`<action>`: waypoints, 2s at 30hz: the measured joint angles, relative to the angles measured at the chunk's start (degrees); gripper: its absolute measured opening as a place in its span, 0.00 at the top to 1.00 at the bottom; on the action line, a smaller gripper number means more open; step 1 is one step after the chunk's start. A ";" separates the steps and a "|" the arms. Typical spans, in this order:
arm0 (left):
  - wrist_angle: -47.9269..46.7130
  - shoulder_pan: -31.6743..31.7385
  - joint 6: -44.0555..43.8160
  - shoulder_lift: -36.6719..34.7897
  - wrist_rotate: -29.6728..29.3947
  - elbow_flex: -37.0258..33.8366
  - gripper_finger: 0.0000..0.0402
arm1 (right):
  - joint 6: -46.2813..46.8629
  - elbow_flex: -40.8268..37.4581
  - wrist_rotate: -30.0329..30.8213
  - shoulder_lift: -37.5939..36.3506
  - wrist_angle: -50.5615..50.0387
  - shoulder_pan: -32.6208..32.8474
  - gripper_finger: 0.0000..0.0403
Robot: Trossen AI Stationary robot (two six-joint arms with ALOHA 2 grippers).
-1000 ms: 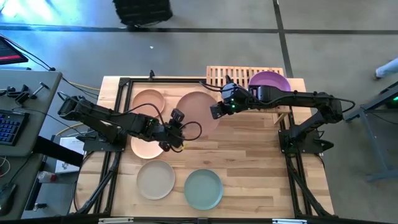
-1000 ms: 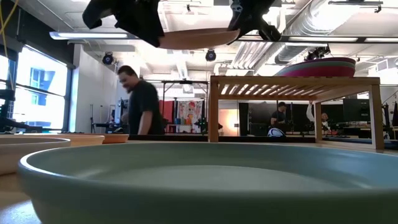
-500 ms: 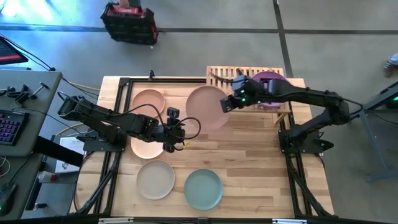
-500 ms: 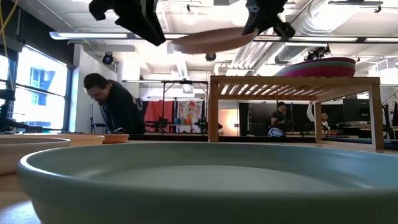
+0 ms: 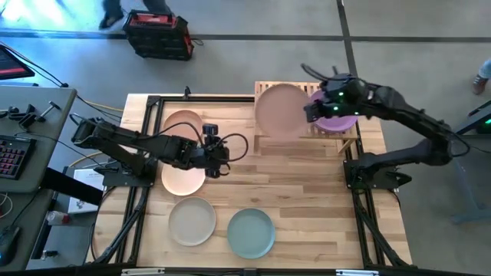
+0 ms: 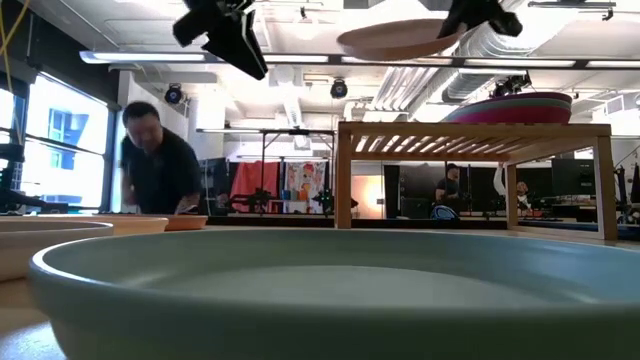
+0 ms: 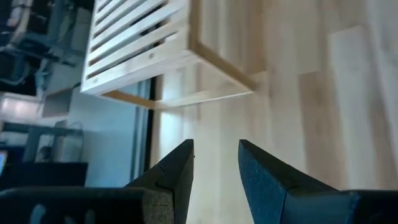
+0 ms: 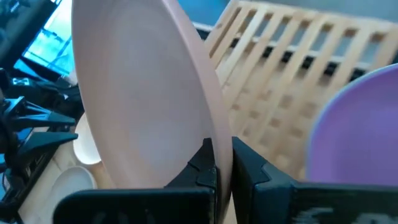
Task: Place and stack plates onto a shelf
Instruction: Stack the light brown plate on top of the purple plate on the shelf
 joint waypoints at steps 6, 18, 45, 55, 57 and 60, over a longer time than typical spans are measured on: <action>2.42 3.75 0.05 -0.01 -3.66 0.00 0.71 | -3.05 0.00 0.04 -4.33 -3.68 -4.30 1.00; 11.04 15.01 5.08 -0.02 -4.88 0.00 0.71 | -4.99 0.00 3.14 -10.88 -12.77 -8.75 1.00; 11.43 33.68 15.61 0.00 1.72 0.00 0.71 | 25.56 -15.36 17.73 -24.72 -8.84 -8.87 1.00; 11.35 38.09 15.64 0.00 10.70 0.00 0.71 | 40.05 -25.30 20.43 -33.46 -7.06 -8.87 1.00; 11.35 38.64 15.63 0.00 12.30 0.00 0.71 | 41.22 -26.15 20.70 -33.86 -6.91 -8.87 1.00; 11.35 39.10 15.17 0.00 12.80 0.00 0.71 | 42.08 -26.27 20.62 -33.46 -8.20 -8.87 1.00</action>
